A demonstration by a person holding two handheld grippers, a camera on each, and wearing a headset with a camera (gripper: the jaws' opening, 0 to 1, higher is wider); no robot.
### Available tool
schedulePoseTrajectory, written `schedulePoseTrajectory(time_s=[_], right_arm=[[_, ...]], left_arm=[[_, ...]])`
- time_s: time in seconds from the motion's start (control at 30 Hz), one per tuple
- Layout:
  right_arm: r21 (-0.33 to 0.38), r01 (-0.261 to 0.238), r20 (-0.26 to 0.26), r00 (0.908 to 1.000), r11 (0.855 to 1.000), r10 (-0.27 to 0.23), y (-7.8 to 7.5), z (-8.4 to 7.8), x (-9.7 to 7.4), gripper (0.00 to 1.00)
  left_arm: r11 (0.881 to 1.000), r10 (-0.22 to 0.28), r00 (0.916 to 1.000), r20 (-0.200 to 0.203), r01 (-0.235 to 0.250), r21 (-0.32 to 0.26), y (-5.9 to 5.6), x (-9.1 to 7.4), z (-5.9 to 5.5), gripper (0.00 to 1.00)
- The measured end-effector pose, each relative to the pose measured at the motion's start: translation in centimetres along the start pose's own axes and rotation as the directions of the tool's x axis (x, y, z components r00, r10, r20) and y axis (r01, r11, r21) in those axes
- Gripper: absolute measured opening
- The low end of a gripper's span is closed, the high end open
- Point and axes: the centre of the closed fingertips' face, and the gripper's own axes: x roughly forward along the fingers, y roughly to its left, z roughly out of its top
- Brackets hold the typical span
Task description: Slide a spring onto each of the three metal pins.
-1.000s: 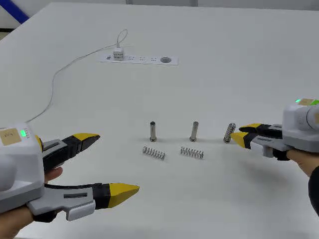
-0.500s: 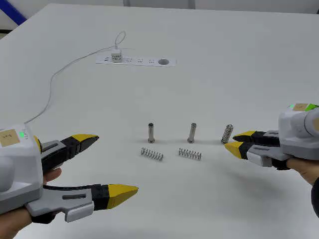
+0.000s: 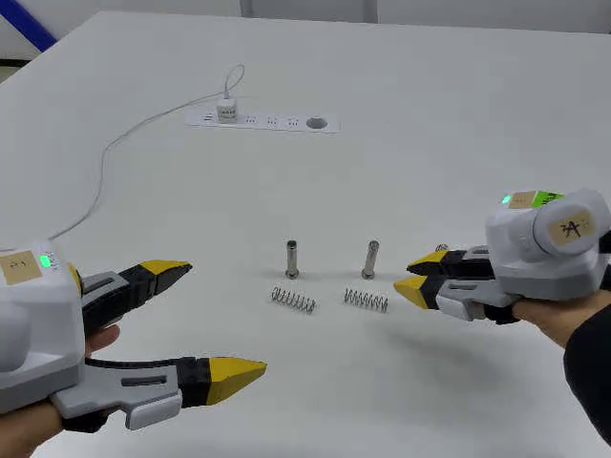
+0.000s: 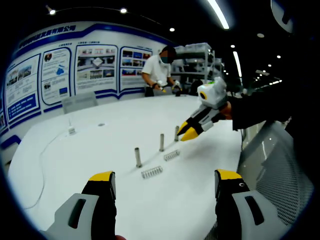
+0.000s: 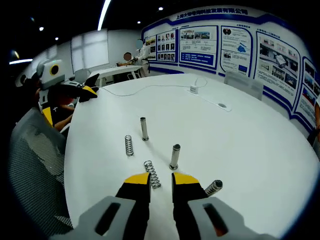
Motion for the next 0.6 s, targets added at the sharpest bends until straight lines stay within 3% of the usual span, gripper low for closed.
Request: schedulePoseTrajectory(time_s=[0.43,0.6], right_arm=[[-0.112,-0.112,-0.105,0.9895,0.987,0.1,2.1,0.5,3.4,0.17],[-0.175,-0.149,-0.179,0.9769,0.973,0.117,2.3,0.2,4.5,0.17]], left_arm=[[1.0,0.008,1.0,-0.001,-0.008,-0.003,0.1,-0.1,-0.1,0.83],[1.0,0.008,1.0,-0.003,-0.009,-0.004,0.1,-0.1,-0.2,0.83]])
